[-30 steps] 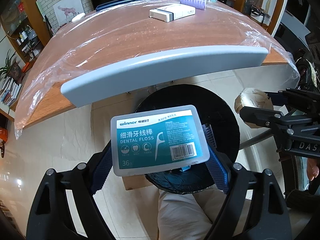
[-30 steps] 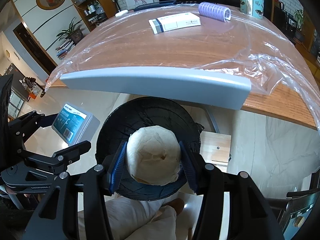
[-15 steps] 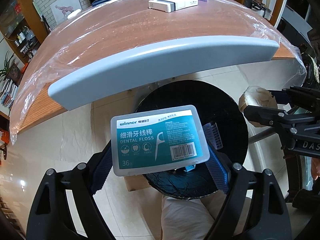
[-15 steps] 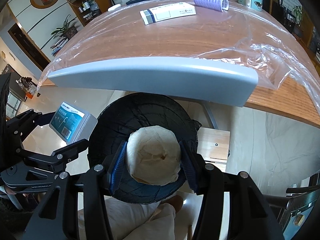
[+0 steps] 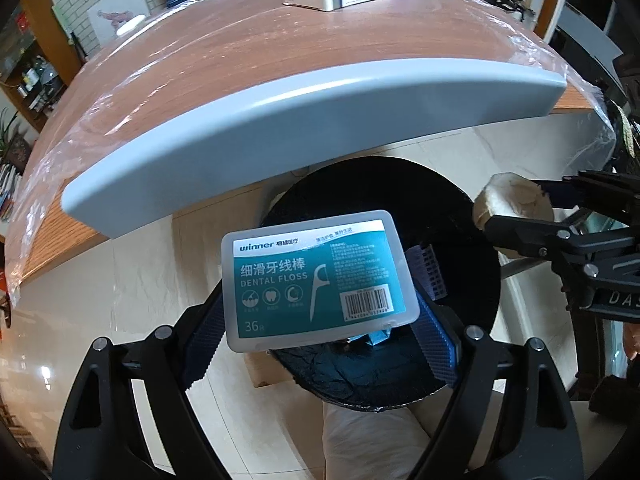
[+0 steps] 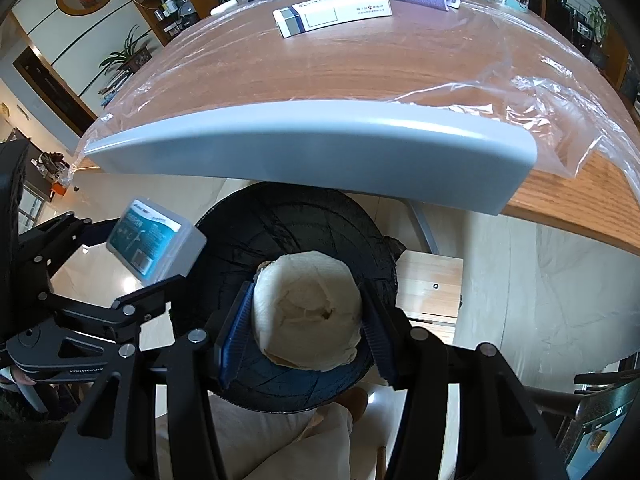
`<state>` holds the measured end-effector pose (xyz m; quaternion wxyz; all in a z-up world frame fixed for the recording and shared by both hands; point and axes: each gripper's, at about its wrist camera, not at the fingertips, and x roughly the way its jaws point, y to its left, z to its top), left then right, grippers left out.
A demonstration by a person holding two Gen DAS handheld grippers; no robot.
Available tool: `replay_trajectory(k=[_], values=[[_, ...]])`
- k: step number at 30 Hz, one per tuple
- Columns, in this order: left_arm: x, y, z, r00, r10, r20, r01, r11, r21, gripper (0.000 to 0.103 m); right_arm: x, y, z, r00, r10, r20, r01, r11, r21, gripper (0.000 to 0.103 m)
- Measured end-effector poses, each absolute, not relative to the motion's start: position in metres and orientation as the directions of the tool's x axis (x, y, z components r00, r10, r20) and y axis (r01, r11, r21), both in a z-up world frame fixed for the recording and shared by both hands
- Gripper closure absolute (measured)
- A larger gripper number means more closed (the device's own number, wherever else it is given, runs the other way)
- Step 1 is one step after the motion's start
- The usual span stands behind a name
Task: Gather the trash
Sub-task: 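Open both grippers to drop the floss box and dough ball into the bin, then move both grippers from the bin toward the items on the table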
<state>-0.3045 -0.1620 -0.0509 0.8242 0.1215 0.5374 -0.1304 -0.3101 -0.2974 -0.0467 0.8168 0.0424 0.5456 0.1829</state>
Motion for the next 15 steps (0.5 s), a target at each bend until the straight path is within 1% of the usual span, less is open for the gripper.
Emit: replay_trajectory(k=[1,2,7,10,15], values=[[-0.305,-0.162,-0.051,0.393,-0.082,-0.916,0.347,0.936,0.065,0.017,-0.31,-0.299,-0.046,0.345,0.349,-0.871,-0.246,0.93,0.274,0.033],[-0.304,-0.163,-0.05,0.397,-0.081,-0.914,0.348,0.935,0.068,0.017,-0.31,-0.302,-0.045,0.349,0.354,-0.867,-0.242,0.929,0.281,0.029],[-0.303,-0.16,-0.046,0.394,-0.105,-0.913,0.335,0.941,0.036,0.016,-0.312,-0.31,-0.04,0.366,0.356,-0.86,-0.228,0.93,0.288,0.028],[-0.305,-0.159,-0.041,0.401,-0.1,-0.911,0.334,0.942,0.044,0.016,-0.315,-0.315,-0.035,0.378,0.359,-0.853,-0.216,0.93,0.296,0.026],[-0.305,-0.157,-0.025,0.42,-0.116,-0.9,0.333,0.942,0.034,0.016,-0.321,-0.327,-0.014,0.425,0.371,-0.826,-0.209,0.928,0.31,0.024]])
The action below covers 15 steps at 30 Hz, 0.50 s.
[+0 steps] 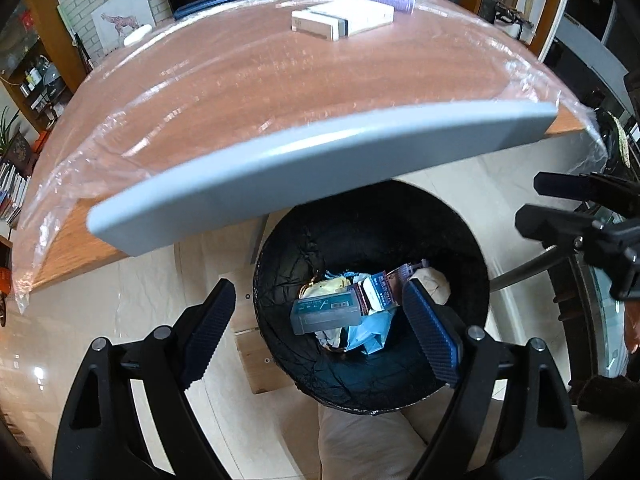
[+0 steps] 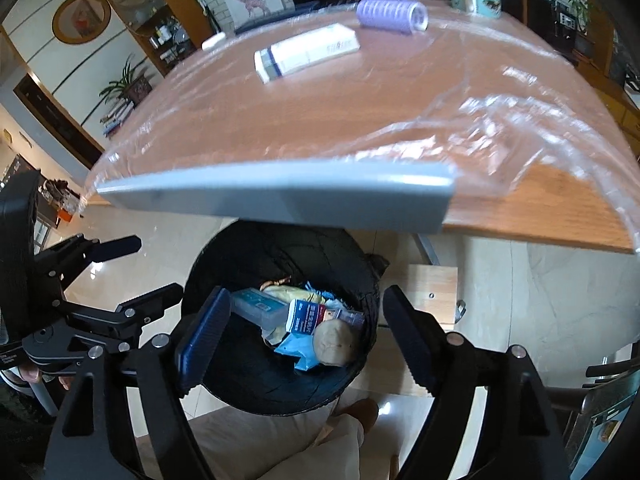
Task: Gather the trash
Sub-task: 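Move both grippers from the bin toward the items on the table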
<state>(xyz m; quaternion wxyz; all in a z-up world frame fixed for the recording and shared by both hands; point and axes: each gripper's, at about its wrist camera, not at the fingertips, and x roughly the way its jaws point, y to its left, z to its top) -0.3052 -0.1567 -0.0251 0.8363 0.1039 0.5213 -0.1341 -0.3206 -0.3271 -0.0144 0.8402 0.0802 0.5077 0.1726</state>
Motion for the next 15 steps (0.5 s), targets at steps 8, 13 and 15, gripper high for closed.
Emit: replay_trajectory(k=[8,13,15], values=[[-0.306,-0.154,0.026,0.52,-0.182,-0.835,0.347,0.938,0.011,0.009,-0.317,-0.339,0.041,0.555,0.363,-0.748,-0.233,0.931,0.279,0.014],[-0.296,-0.154,0.049,0.583,-0.183,-0.791,0.329,0.944,0.024,0.006,-0.306,-0.347,0.061,0.631,0.346,-0.695,-0.221,0.938,0.266,0.007],[-0.287,-0.153,0.054,0.596,-0.182,-0.782,0.317,0.948,0.021,0.006,-0.301,-0.348,0.066,0.652,0.33,-0.682,-0.213,0.944,0.253,0.005]])
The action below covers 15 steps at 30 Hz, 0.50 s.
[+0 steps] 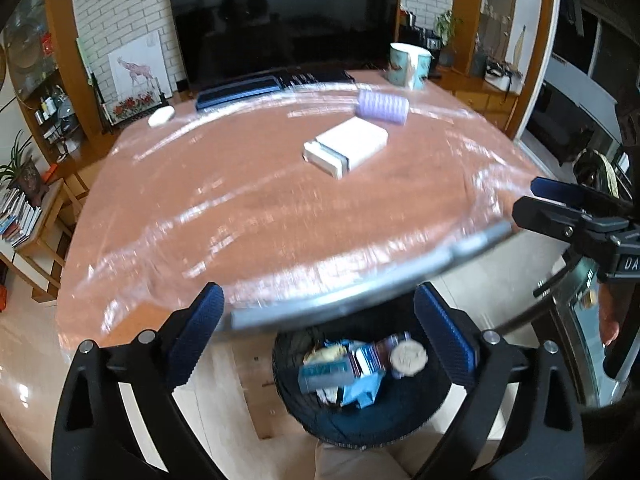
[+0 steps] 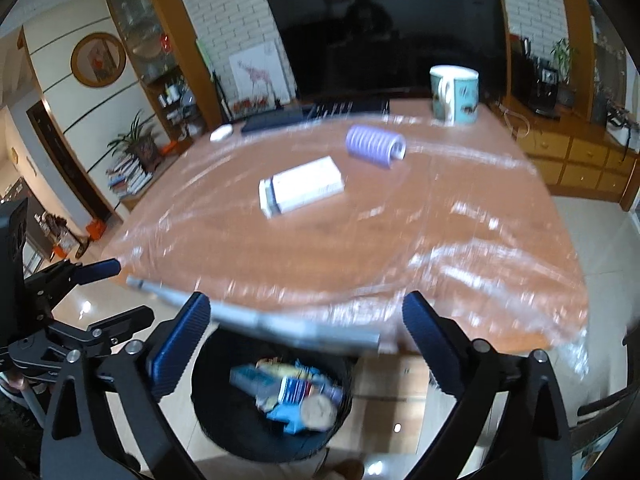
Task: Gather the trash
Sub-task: 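Move both grippers from the bin toward the items on the table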
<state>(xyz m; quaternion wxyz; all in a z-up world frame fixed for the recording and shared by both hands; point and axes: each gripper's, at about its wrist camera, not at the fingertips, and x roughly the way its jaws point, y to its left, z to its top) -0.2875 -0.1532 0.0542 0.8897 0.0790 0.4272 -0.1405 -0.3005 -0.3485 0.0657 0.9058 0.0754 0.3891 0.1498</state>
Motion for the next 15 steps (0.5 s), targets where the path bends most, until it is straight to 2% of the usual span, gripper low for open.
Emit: replay_trajectory(k=[9,15], values=[[-0.251,-0.15,0.06,0.603,-0.168,-0.78,0.319,0.947,0.043,0.006,-0.261,-0.348,0.075,0.679,0.269,-0.683,-0.172,0.963,0.208,0.004],[-0.221,-0.149,0.055,0.585,-0.19,-0.788,0.379,0.924,0.058,0.006,-0.222,-0.35,0.07,0.674,0.208,-0.709,-0.123,0.978,0.171,0.004]])
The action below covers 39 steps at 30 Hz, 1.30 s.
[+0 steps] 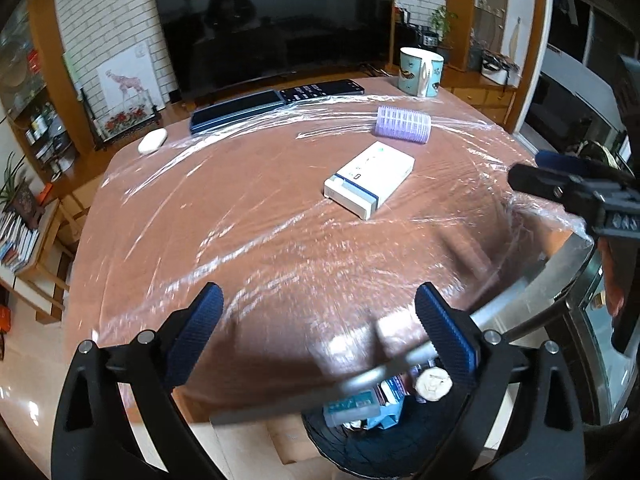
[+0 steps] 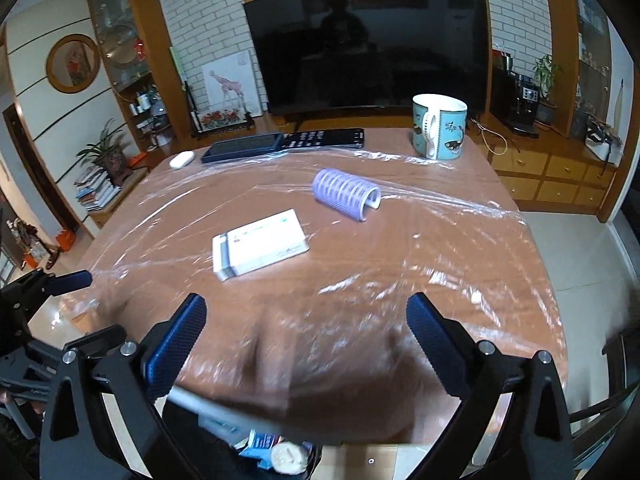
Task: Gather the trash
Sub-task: 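Move both grippers from the bin toward the items on the table, then grasp the white medicine box with the left gripper while the right gripper grasps the purple hair roller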
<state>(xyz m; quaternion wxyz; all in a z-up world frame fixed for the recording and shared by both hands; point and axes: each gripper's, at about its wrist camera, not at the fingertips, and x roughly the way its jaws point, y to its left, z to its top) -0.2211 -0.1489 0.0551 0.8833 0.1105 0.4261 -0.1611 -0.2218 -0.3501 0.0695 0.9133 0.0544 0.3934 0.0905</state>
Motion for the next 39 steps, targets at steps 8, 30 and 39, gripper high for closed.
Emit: replay_trajectory(k=[8,30,39], values=[[-0.175,-0.169,0.041,0.526,-0.246,-0.814,0.501,0.863,0.063,0.006,-0.16,-0.358,0.052,0.632,0.151,-0.76,-0.108,0.988,0.106,0.004],[-0.092,-0.225,0.004,0.403,-0.258,-0.878,0.514,0.858,-0.016,0.006,-0.026,-0.361,0.01,0.379,0.378,-0.845,-0.566,0.817,0.111,0.013],[-0.099,-0.24,0.008,0.437,-0.187,-0.88,0.485,0.873,0.055,0.017,-0.027,-0.362,0.013,0.359,0.443,-0.821,-0.586,0.792,0.171,0.016]])
